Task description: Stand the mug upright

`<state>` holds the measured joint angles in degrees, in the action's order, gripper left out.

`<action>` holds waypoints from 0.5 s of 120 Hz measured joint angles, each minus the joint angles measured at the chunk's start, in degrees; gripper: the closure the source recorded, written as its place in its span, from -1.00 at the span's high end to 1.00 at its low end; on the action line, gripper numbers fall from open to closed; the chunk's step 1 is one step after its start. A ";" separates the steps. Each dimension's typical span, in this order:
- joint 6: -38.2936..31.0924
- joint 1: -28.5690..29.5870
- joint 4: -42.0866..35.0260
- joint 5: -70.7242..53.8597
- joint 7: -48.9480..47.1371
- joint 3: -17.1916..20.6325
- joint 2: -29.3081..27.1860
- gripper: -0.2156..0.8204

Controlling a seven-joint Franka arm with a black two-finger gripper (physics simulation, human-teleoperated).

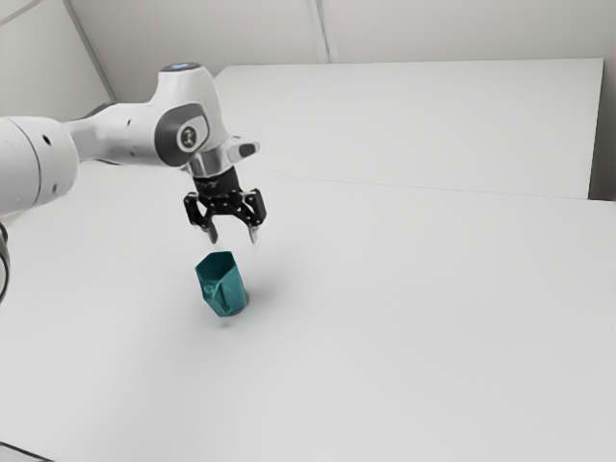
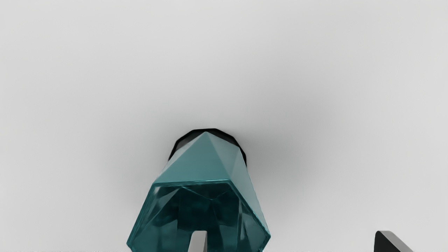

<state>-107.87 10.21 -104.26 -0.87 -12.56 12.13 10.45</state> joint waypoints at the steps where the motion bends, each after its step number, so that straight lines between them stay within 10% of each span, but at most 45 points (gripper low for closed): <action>1: 0.25 0.00 0.26 0.01 -0.02 0.00 -0.14 0.42; 60: 17.60 0.08 18.53 -0.44 2.70 -0.74 -4.21 0.57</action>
<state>-90.26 10.29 -85.74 -1.31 -9.86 11.39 6.25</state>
